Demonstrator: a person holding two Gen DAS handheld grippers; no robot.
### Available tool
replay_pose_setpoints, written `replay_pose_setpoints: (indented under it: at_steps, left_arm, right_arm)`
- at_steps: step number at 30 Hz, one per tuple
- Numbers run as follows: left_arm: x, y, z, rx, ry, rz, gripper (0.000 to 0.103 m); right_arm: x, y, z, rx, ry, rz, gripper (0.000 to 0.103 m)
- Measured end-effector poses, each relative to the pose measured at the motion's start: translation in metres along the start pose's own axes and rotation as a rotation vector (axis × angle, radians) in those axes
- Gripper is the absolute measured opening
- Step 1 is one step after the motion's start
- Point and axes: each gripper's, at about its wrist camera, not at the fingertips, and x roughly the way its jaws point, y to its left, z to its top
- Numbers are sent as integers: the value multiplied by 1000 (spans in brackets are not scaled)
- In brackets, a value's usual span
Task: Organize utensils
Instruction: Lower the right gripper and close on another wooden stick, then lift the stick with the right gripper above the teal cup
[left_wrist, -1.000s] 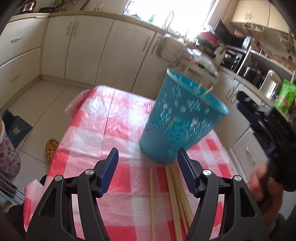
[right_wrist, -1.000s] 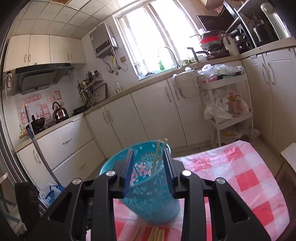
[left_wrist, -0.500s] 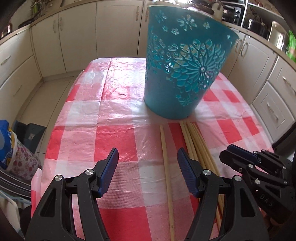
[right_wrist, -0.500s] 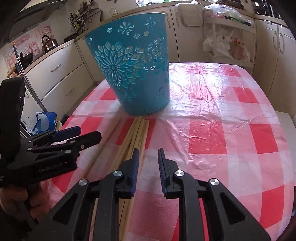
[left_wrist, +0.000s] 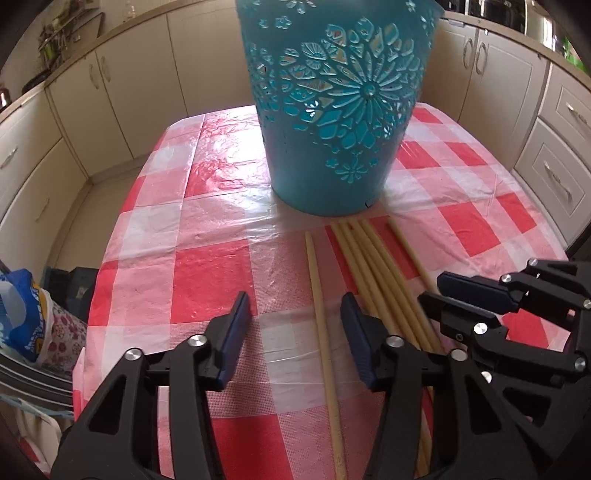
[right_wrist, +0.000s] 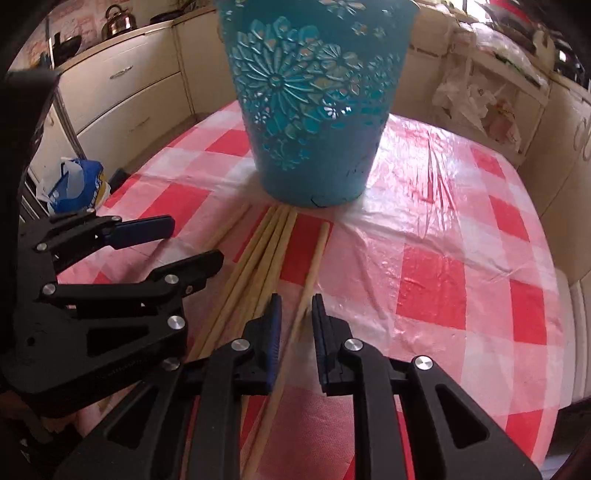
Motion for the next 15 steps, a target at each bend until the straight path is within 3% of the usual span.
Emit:
replay_pose_setpoints:
  at_steps: [7,9,15]
  left_arm:
    - [2,-2,5,-16,18,-18,10]
    - [2,-2,5,-32,17,-30,5]
    - [-8,8,-5,-150,-20,-85,5]
  right_arm:
    - [-3,-14,-5,59,18,35,6]
    - [-5,-15,-7,66,19,36,6]
    - [-17,-29,-17,176,-7,62,6]
